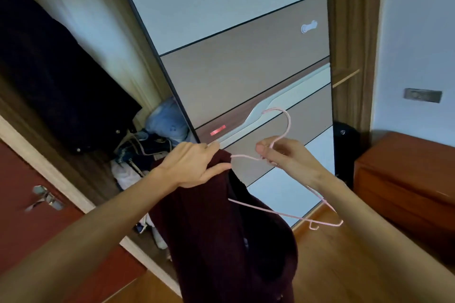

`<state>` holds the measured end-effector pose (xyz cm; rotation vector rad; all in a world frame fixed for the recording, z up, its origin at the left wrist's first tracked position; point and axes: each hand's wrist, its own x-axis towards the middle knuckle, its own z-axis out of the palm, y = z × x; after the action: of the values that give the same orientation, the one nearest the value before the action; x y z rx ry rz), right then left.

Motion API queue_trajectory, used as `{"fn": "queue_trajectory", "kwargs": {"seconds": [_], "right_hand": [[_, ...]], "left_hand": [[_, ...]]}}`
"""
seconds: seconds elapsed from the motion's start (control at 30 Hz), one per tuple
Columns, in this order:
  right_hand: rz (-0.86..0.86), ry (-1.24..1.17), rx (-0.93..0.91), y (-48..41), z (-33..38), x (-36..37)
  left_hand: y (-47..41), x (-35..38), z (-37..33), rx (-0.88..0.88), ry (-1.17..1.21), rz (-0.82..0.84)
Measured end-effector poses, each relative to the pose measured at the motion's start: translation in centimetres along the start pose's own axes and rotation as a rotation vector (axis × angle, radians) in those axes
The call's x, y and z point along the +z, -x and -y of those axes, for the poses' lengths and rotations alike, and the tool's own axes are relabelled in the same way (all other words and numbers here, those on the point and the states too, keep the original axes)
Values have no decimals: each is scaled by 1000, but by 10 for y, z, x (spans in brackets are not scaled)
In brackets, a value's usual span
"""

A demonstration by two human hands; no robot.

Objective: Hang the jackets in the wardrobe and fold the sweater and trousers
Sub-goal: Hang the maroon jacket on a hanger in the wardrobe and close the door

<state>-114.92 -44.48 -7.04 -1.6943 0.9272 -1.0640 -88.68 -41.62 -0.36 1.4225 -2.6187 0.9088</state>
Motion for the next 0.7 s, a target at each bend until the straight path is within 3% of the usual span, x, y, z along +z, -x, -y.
{"fn": "queue_trajectory", "kwargs": {"seconds": [0.1, 0.13, 0.17, 0.23, 0.3, 0.37, 0.43, 0.57, 0.7], "right_hand": [[-405, 274, -229, 41, -23, -22], [-443, 300, -308, 57, -31, -24], [-396, 334, -348, 71, -41, -23], [-126, 451, -296, 86, -66, -12], [144, 615, -90, 83, -96, 3], [277, 717, 182, 67, -121, 16], [300, 703, 365, 49, -142, 30], [243, 616, 517, 12, -164, 57], [129, 492, 442, -11, -169, 74]], "left_hand": [[-6, 3, 10, -57, 22, -25], [-10, 4, 13, -71, 16, -41], [-13, 4, 16, -81, 9, -59], [-20, 3, 18, -100, -3, -75], [-25, 0, 19, -111, -14, -78], [-29, -8, 20, -107, -36, -89], [-31, -20, 23, -109, -63, -106], [-27, -54, 33, -124, -87, -167], [-8, -80, 47, -149, -66, -177]]}}
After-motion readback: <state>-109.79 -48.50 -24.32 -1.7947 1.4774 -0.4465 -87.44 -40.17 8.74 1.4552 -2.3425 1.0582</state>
